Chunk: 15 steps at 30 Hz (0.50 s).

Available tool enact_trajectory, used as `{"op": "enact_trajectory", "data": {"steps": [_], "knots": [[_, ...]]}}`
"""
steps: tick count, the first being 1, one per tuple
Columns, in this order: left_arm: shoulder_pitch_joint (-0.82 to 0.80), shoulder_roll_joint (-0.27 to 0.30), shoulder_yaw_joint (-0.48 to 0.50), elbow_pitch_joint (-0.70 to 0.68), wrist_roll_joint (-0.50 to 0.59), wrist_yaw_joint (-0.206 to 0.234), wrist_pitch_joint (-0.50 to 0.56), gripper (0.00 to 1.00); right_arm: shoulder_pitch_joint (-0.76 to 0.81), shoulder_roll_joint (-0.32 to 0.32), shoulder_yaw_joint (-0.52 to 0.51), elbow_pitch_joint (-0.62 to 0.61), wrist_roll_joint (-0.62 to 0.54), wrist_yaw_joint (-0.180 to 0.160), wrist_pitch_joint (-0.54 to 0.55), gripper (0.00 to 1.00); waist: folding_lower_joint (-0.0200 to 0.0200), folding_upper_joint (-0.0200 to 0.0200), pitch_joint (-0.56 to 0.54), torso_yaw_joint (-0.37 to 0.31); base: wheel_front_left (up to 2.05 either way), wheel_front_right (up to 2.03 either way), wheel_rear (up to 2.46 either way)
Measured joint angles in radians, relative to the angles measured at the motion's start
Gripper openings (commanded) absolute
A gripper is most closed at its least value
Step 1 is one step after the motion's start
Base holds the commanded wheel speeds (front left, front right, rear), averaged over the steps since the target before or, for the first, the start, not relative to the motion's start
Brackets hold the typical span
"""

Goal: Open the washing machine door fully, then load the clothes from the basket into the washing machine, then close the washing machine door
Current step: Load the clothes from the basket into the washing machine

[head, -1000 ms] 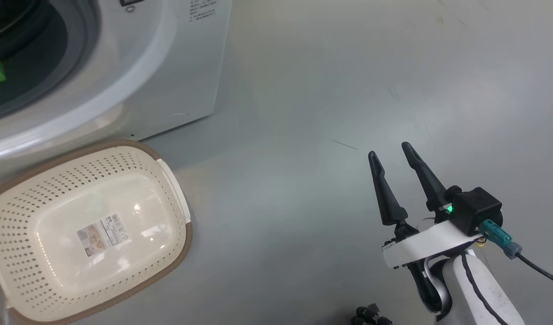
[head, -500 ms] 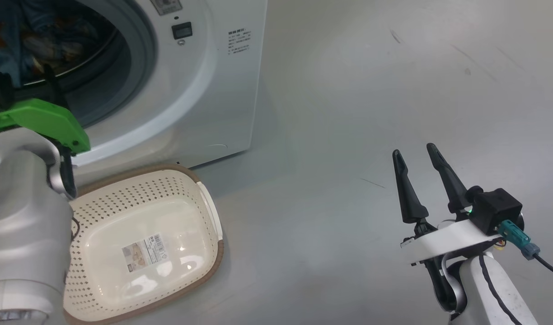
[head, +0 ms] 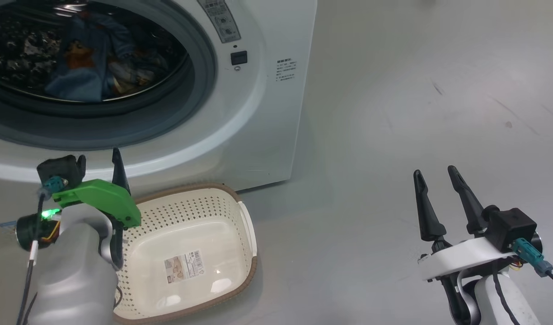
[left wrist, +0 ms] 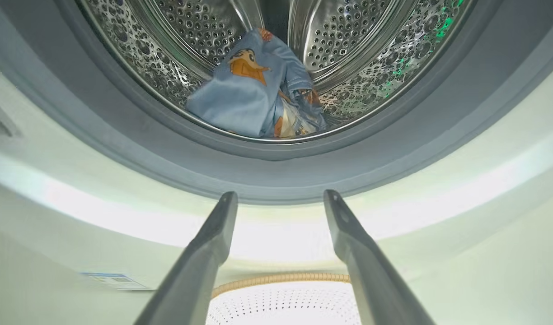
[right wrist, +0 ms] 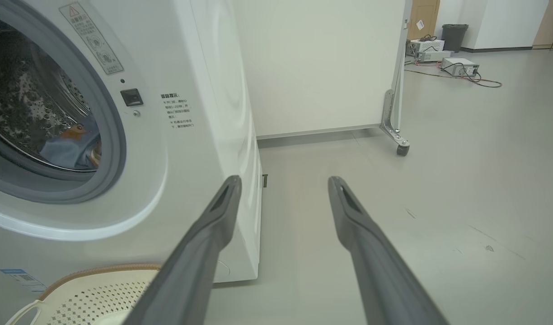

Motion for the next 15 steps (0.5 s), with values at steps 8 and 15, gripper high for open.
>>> {"op": "enact_trajectory", "data": {"steps": [8,15], "knots": [[0.119,0.0,-0.007,-0.17,0.019,-0.006,0.0,1.0,0.025,0.0,-0.023,-0.001,-0.016,0.007,0.0,1.0,0.0,0.0,-0.071,0.062,0.0,0.0,0.0],[0.25,0.0,0.003,-0.305,0.036,-0.006,0.0,1.0,0.046,0.0,-0.042,-0.001,-0.017,0.008,0.0,1.0,0.0,0.0,-0.121,0.094,0.0,0.0,0.0]]}}
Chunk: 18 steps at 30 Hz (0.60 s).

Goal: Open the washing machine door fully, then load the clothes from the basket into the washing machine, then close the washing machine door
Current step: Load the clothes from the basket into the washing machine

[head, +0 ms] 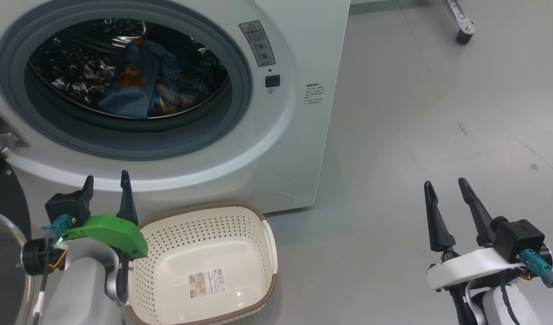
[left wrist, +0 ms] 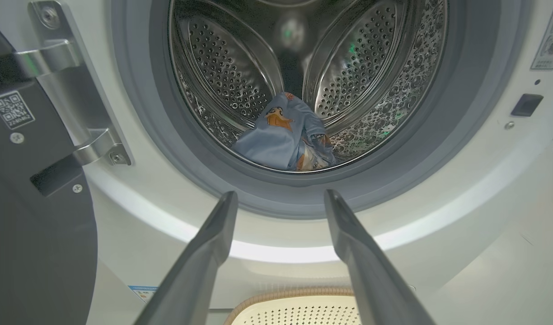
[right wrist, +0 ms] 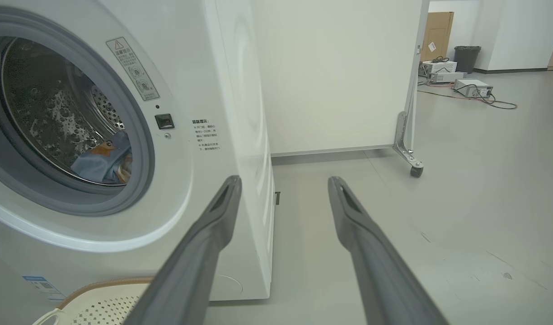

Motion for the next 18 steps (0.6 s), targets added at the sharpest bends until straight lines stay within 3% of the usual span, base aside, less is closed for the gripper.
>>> {"op": "enact_trajectory", "data": {"steps": [18], "knots": [[0.293,-0.002,0.034,-0.247,0.008,0.007,-0.003,1.0,0.058,-0.004,-0.015,0.001,-0.016,0.009,0.0,1.0,0.0,0.0,-0.101,0.052,0.0,0.0,0.0]]}}
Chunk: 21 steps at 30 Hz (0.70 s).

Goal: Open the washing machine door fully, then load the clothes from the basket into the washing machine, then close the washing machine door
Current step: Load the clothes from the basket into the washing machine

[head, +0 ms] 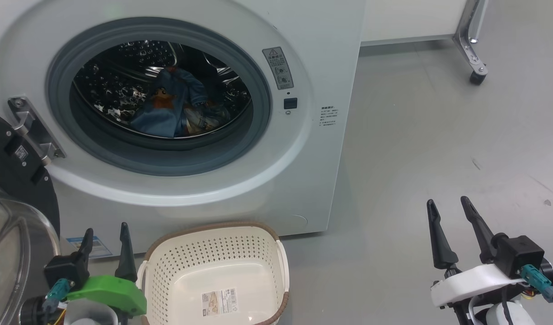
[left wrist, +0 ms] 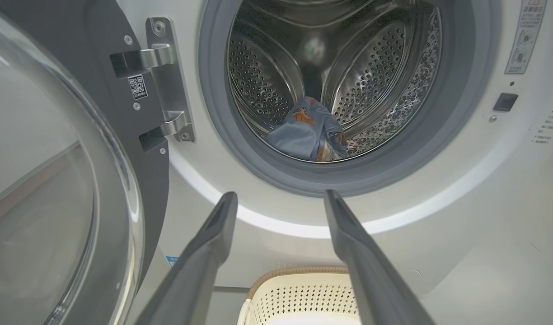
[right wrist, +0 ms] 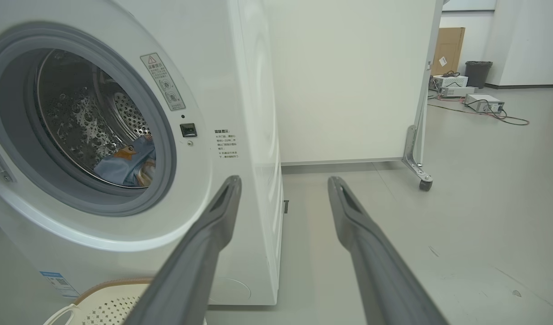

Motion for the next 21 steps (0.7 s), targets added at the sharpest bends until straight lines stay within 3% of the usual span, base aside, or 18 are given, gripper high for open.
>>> {"op": "enact_trajectory", "data": {"steps": [21], "knots": [[0.149,0.0,0.004,-0.192,0.008,0.0,0.0,1.0,0.015,0.0,0.006,-0.002,0.0,0.0,0.0,1.0,0.0,0.0,-0.018,0.004,0.0,0.0,0.0]]}}
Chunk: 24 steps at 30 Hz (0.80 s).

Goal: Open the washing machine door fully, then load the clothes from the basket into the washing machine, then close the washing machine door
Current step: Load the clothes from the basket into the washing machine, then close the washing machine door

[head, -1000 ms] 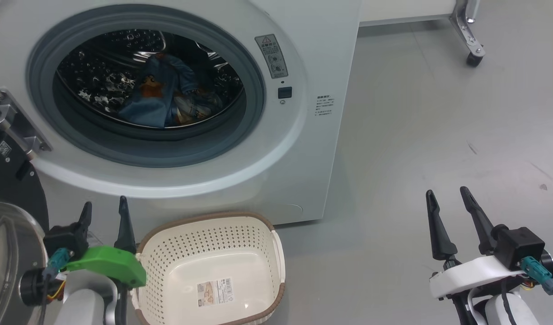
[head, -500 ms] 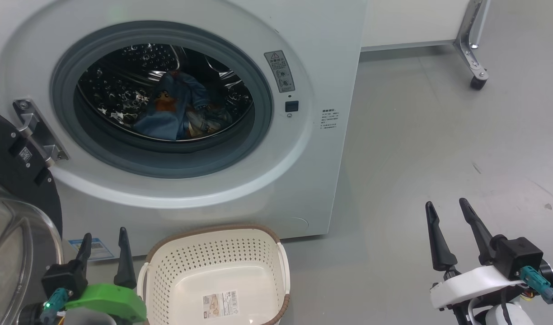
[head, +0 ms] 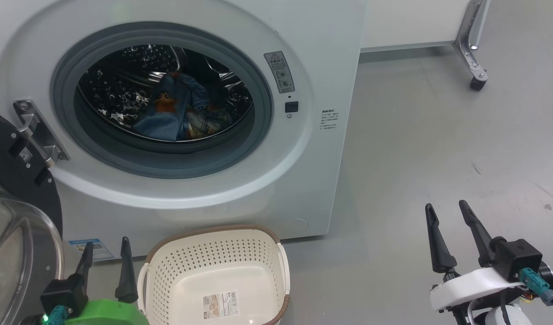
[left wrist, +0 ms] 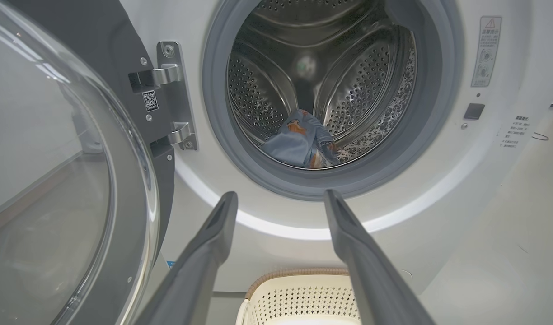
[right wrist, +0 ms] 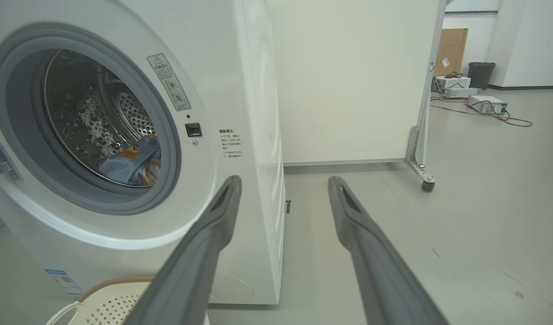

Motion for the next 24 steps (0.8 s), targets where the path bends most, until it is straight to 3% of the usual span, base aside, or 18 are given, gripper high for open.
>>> {"op": "enact_trajectory", "data": {"steps": [24], "knots": [[0.059,0.0,-0.009,-0.069,0.002,0.017,0.0,1.0,0.001,0.0,0.014,-0.003,0.0,0.0,0.0,1.0,0.0,0.0,0.012,0.0,-0.26,0.26,0.0]]}}
